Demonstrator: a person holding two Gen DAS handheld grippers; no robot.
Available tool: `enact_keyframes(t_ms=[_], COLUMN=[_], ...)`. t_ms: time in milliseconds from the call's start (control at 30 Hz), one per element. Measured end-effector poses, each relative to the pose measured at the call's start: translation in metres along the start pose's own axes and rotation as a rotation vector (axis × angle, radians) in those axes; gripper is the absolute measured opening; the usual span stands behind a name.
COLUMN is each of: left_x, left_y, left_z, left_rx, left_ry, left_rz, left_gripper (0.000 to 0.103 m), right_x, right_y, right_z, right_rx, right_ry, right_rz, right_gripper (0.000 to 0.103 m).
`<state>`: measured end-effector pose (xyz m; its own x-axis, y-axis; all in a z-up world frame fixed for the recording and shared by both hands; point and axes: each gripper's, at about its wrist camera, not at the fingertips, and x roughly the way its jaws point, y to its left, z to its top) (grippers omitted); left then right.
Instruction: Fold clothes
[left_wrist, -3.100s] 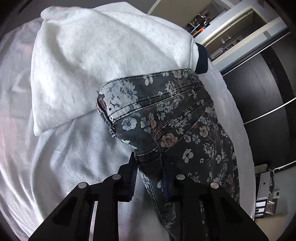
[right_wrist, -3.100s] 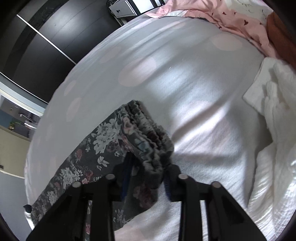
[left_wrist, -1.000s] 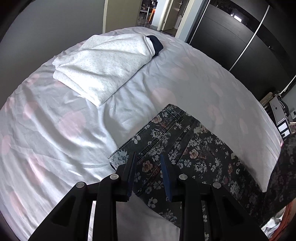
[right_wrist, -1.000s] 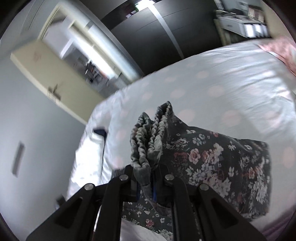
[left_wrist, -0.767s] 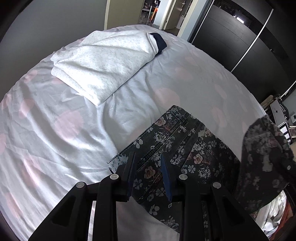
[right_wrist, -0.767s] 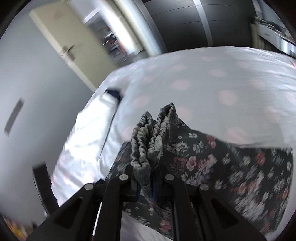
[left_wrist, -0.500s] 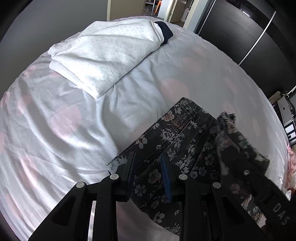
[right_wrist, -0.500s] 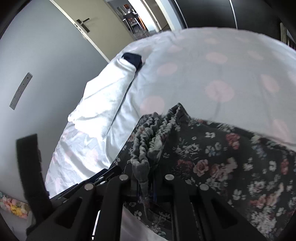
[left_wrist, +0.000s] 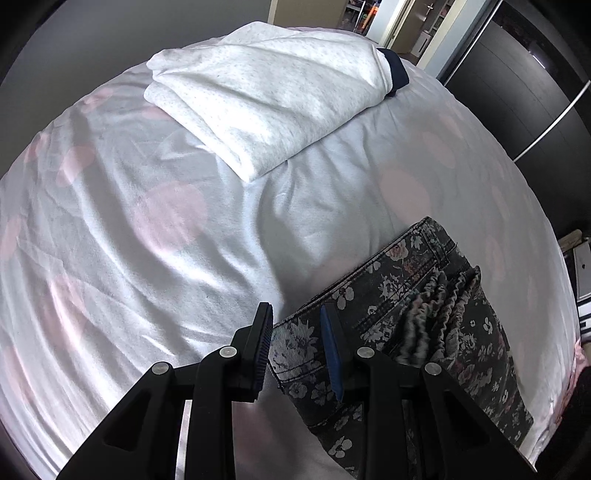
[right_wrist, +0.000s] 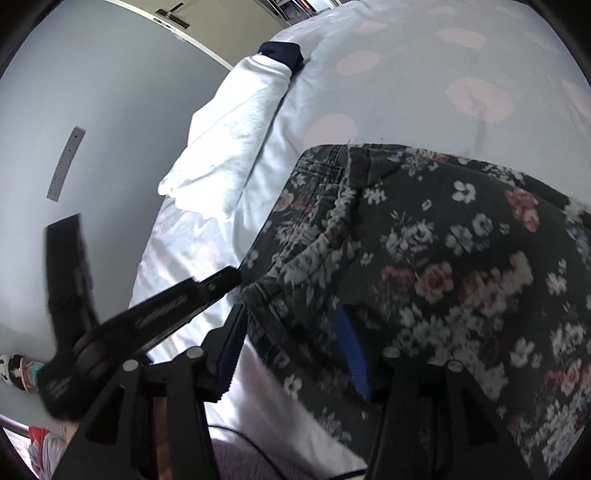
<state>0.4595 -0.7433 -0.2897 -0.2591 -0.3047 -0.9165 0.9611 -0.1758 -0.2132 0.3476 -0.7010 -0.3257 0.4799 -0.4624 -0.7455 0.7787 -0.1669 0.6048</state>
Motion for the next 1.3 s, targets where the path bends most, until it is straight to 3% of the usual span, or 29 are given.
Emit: enact_keyframes(t_ms=[167,267,400,467,633,733,800,933,1133,1300], left_x=[-0.026,-0.029,-0.022,-0.017,-0.003,0.004,0.006,0.007,-0.019,-0.046], left_y=[-0.014,-0.034,-0.055,-0.060,-0.073,-0.081,-0.090,-0.107,-0.111,-0.088], left_z=[-0.006,-0.014,-0.017,-0.017,-0.023,-0.026,-0.030,-0.042,-0.050,-0.052], left_rx=[0.080,0.160,0.210,0.221,0.260,0.286,0.321,0.410,0.425,0.364], left_ry=[-0.055,0.006,0.081,0.119,0.141,0.149,0.133,0.089,-0.001,-0.060], left_rz=[-0.174,-0.273,-0.302,-0.307,-0.185,-0.145,-0.115,-0.027,-0.058,-0.125], left_gripper=[0.029,0.029,0.029,0.029,0.029,0.029,0.028,0.012,0.008,0.007], right_x=[-0.060,-0.101,-0.169,-0.203,-0.242,-0.230,-0.223,-0.209,-0.209,-0.209], right_y=[-0.011,-0.034,-0.082,-0.108,-0.142,-0.150,-0.142,-0.131,-0.144,-0.156], right_z=[-0.032,-0.051,-0.092,-0.115,-0.173,-0.187,-0.185,-0.182,-0.190,-0.191], right_rx=[-0.018,0.012,0.104,0.154,0.235,0.249,0.193,0.083,0.138,0.229], right_ry=[-0.089,-0.125,-0.200,-0.243,-0.323,-0.299,-0.297,-0.271,-0.265,-0.284], right_rz=[-0.095,-0.168,-0.244,-0.279,-0.280,-0.278,-0.327,-0.389,-0.345,-0.304], right_gripper=[0.050,0.050,0.050,0.049,0.049,0.049,0.049,0.049,0.049,0.049])
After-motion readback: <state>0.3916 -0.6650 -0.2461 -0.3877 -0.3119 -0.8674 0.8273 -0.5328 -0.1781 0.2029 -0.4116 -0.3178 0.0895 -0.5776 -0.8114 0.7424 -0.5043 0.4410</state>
